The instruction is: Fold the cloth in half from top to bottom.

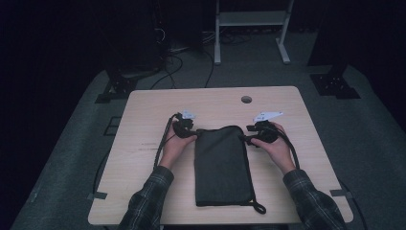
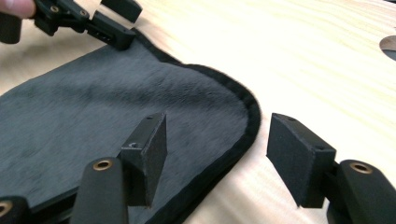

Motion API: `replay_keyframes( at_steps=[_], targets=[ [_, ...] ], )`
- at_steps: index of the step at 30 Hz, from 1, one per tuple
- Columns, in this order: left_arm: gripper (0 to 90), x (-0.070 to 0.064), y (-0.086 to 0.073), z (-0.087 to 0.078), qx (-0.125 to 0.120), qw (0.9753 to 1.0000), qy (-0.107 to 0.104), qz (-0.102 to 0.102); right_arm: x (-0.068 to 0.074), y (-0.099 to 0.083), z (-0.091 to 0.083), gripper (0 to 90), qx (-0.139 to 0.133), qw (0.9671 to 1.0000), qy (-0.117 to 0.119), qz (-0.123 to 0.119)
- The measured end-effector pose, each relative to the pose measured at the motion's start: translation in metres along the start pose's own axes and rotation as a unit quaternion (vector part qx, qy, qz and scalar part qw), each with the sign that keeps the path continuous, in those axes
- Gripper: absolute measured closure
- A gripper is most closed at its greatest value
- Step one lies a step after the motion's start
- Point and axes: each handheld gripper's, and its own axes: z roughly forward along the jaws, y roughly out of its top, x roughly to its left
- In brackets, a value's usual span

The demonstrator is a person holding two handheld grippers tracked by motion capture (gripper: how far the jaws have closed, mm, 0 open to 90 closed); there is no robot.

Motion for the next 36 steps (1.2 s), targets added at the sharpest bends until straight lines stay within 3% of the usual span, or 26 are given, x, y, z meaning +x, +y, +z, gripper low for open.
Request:
replay_keyframes(
  at_steps=[2, 4, 6, 14, 19, 22, 27, 36],
  targets=[
    [48.6, 0.002, -0.001, 0.001, 0.002, 1.0000, 0.002, -0.002, -0.004, 0.003, 0.004, 37.0, 0.002, 1.0000, -0.003, 0.004],
    [49.1, 0.006, -0.004, 0.002, -0.003, 0.9998, -0.007, -0.017, -0.008, 0.006, 0.008, 36.7, 0.004, 0.9999, -0.006, 0.008],
    [49.4, 0.007, -0.004, 0.001, -0.003, 0.9998, -0.007, -0.017, -0.013, 0.008, 0.013, 36.7, 0.008, 0.9999, -0.009, 0.012],
    [44.0, 0.010, -0.006, 0.002, -0.004, 0.9996, -0.004, -0.029, -0.030, 0.005, 0.038, 40.0, 0.024, 0.9991, -0.010, 0.033],
    [61.8, 0.011, -0.007, 0.002, -0.011, 0.9992, -0.033, -0.020, -0.031, -0.001, 0.047, 42.3, 0.019, 0.9992, 0.011, 0.032],
    [66.2, 0.011, -0.007, 0.002, -0.013, 0.9990, -0.037, -0.019, -0.029, 0.000, 0.048, 44.6, 0.019, 0.9993, 0.012, 0.029],
    [70.5, 0.011, -0.008, 0.002, -0.014, 0.9986, -0.049, -0.016, -0.025, 0.003, 0.053, 58.5, 0.020, 0.9993, 0.031, 0.010],
    [81.4, 0.009, -0.007, 0.001, -0.012, 0.9979, -0.059, -0.023, -0.025, 0.003, 0.052, 77.1, 0.029, 0.9976, 0.058, 0.024]
  ],
)
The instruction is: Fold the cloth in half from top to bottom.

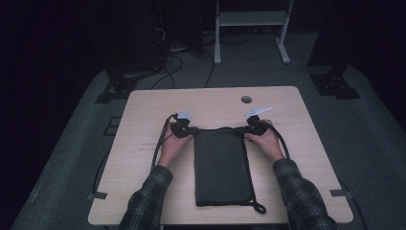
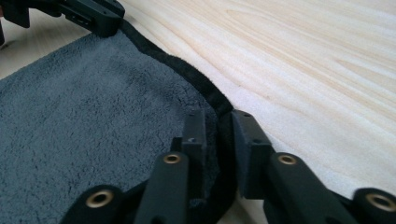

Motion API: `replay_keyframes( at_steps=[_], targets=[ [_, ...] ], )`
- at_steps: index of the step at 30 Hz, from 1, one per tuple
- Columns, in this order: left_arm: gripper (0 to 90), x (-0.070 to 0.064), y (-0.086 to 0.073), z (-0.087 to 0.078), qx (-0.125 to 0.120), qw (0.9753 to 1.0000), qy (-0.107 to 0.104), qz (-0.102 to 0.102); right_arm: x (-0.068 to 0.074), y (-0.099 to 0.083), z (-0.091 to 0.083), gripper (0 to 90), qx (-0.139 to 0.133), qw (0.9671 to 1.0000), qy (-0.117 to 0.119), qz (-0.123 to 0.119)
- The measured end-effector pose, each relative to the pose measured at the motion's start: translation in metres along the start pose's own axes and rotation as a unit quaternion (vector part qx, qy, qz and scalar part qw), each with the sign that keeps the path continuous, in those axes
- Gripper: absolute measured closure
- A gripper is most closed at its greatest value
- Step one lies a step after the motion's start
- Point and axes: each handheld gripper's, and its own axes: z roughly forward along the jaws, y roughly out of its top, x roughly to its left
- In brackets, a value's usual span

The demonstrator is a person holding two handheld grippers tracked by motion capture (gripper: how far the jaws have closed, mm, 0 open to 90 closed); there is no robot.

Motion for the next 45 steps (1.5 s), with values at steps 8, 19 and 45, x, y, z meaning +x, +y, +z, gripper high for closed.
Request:
replay_keyframes(
  at_steps=[8, 19, 45],
  targets=[
    [85.1, 0.001, 0.003, -0.002, -0.006, 0.9997, -0.004, -0.021, 0.006, 0.005, -0.001, 82.3, 0.010, 0.9995, -0.030, 0.004],
    [85.2, -0.004, 0.037, -0.038, -0.084, 0.9962, -0.023, -0.004, 0.009, 0.026, -0.031, 82.6, -0.041, 0.9984, -0.037, 0.005],
    [85.1, -0.053, -0.012, -0.103, -0.082, 0.9878, -0.128, 0.034, 0.074, -0.018, -0.089, 82.9, -0.049, 0.9965, 0.042, -0.052]
  ],
)
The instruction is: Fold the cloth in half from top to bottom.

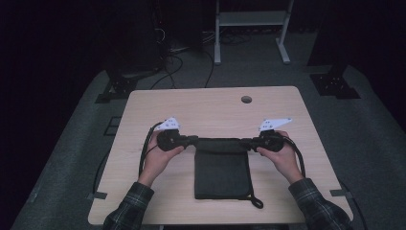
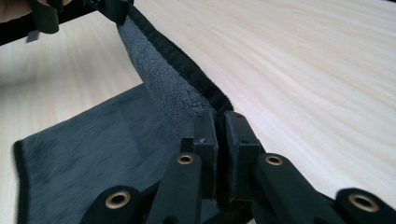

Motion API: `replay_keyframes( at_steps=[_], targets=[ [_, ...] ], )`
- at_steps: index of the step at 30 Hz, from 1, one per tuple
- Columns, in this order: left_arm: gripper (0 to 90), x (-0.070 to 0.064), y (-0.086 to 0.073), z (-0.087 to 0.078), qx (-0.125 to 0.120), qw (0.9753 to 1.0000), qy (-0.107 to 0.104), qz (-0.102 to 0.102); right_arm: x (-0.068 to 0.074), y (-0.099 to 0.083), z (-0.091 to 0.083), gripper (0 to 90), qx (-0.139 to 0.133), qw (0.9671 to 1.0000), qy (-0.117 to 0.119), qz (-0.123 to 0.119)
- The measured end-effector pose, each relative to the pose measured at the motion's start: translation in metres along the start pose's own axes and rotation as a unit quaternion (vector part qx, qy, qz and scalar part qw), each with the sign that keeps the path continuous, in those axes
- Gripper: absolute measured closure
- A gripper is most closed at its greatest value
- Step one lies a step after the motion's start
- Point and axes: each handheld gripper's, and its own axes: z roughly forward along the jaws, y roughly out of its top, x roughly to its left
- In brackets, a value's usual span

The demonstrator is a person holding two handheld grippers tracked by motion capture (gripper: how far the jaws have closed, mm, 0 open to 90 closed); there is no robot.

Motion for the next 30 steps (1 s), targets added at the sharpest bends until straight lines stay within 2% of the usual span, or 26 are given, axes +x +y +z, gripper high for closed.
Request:
replay_keyframes(
  at_steps=[8, 9, 14, 24, 30],
  targets=[
    [85.1, -0.019, -0.012, -0.009, 0.009, 0.9997, -0.020, -0.009, 0.021, -0.011, -0.010, 82.9, 0.007, 0.9998, 0.018, -0.005],
    [85.1, -0.024, -0.016, -0.010, 0.016, 0.9995, -0.026, -0.010, 0.027, -0.017, -0.013, 82.8, 0.013, 0.9997, 0.022, -0.006],
    [85.1, -0.036, -0.025, -0.011, 0.030, 0.9989, -0.033, -0.010, 0.037, -0.027, -0.018, 82.8, 0.019, 0.9994, 0.028, -0.005],
    [85.1, -0.047, -0.039, -0.015, 0.044, 0.9980, -0.043, -0.013, 0.052, -0.039, -0.020, 82.8, 0.031, 0.9987, 0.039, -0.007],
    [85.1, -0.054, -0.047, -0.015, 0.062, 0.9968, -0.049, -0.011, 0.057, -0.049, -0.017, 82.7, 0.044, 0.9980, 0.046, -0.007]
  ],
)
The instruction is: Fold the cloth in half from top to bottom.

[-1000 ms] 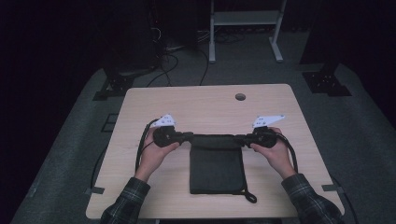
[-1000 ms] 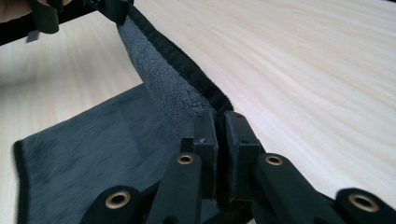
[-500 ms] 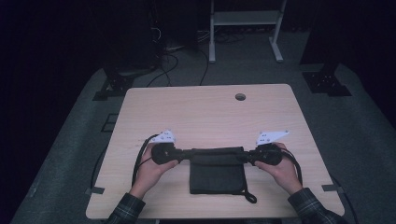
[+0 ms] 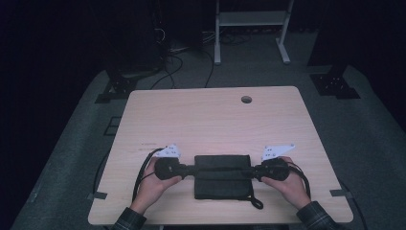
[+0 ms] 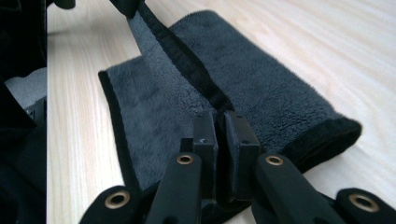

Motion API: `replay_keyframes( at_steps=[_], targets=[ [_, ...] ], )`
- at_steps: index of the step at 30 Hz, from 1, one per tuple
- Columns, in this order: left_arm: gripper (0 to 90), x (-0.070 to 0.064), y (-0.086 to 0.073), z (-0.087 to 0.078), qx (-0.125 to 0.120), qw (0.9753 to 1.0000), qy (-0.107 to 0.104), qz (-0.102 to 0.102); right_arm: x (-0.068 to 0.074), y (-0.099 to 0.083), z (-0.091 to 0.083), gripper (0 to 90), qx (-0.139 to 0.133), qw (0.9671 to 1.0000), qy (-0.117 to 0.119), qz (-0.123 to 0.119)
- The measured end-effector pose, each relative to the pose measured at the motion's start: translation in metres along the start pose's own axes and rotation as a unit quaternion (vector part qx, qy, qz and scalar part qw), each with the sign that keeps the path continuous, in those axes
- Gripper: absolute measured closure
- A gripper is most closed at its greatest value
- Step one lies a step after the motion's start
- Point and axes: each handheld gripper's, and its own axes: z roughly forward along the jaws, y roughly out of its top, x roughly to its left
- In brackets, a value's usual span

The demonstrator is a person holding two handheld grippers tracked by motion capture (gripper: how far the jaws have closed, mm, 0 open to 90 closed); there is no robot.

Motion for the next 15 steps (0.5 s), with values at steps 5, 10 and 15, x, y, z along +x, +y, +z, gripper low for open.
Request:
replay_keyframes(
  at_steps=[5, 10, 15],
  targets=[
    [85.0, -0.001, -0.007, 0.002, 0.010, 0.9999, -0.003, -0.005, 0.002, -0.002, 0.002, 82.6, 0.007, 1.0000, 0.002, -0.001],
    [84.9, -0.004, -0.014, 0.006, 0.025, 0.9996, -0.007, -0.007, 0.004, -0.005, 0.005, 82.3, 0.016, 0.9999, 0.005, 0.000],
    [84.4, -0.004, -0.019, 0.012, 0.046, 0.9989, -0.007, -0.006, 0.006, -0.010, 0.007, 81.8, 0.024, 0.9997, 0.005, -0.002]
  ],
)
